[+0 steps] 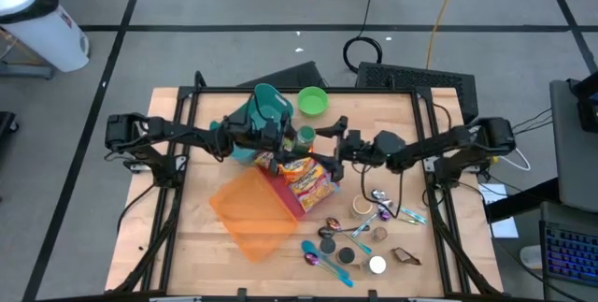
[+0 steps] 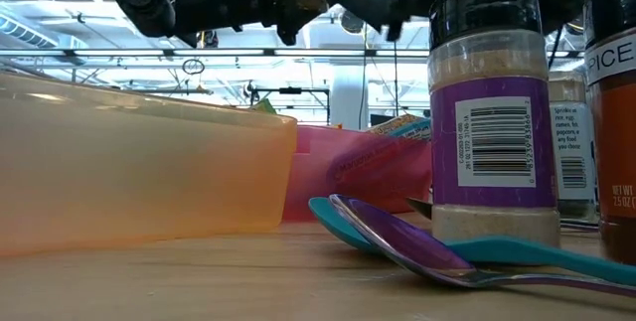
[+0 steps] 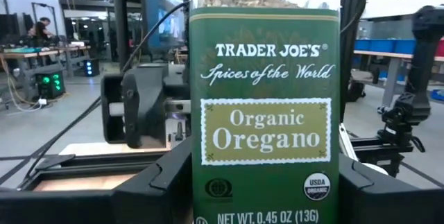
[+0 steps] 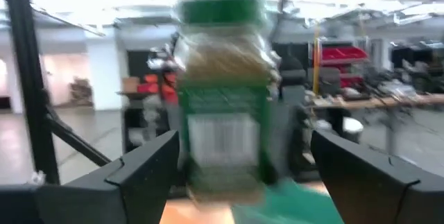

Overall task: Pick & Place Food Item
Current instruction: Put the green seasoning bottle into the green bin

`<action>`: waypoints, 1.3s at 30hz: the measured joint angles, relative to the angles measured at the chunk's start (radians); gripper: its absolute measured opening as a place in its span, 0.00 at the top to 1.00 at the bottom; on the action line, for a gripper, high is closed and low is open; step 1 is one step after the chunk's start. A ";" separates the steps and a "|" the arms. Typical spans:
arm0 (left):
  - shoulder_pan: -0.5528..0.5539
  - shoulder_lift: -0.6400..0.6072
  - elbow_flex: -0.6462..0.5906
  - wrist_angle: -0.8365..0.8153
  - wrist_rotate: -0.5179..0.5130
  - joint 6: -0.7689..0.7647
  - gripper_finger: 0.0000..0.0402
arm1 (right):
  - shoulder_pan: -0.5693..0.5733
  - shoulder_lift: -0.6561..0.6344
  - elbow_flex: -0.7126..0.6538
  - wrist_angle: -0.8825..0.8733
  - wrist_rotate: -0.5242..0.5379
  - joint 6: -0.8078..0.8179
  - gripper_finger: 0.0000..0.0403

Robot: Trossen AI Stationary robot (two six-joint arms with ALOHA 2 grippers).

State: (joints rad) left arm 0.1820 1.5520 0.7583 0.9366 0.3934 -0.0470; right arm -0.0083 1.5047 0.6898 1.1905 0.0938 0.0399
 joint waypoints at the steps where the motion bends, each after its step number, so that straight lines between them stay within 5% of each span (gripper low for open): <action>1: 0.000 0.000 0.001 -0.002 -0.002 0.000 0.49 | 0.000 0.016 0.021 0.006 -0.016 0.000 0.20; 9: -0.003 0.000 0.001 -0.020 -0.002 0.009 0.49 | 0.000 0.064 0.112 -0.021 -0.013 -0.034 0.26; 16: -0.003 0.000 0.001 -0.027 0.000 0.004 0.49 | -0.001 0.063 0.115 -0.074 -0.013 -0.038 0.54; 23: -0.009 0.000 0.000 -0.051 -0.003 -0.010 0.49 | -0.001 0.046 0.116 -0.123 -0.014 -0.033 0.54; 25: -0.016 -0.001 0.004 -0.095 -0.008 -0.061 0.41 | -0.001 0.021 0.115 -0.180 -0.020 -0.044 0.54; 32: -0.016 -0.111 0.021 -0.522 -0.033 -0.130 0.04 | -0.002 -0.154 0.115 -0.513 -0.011 -0.044 0.54; 39: -0.016 -0.202 0.264 -1.079 -0.077 -0.004 0.11 | -0.001 -0.198 0.115 -0.812 -0.017 0.063 0.54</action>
State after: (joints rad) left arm 0.1662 1.3502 1.0228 -0.1427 0.3169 -0.0512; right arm -0.0097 1.3065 0.8047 0.3787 0.0769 0.1024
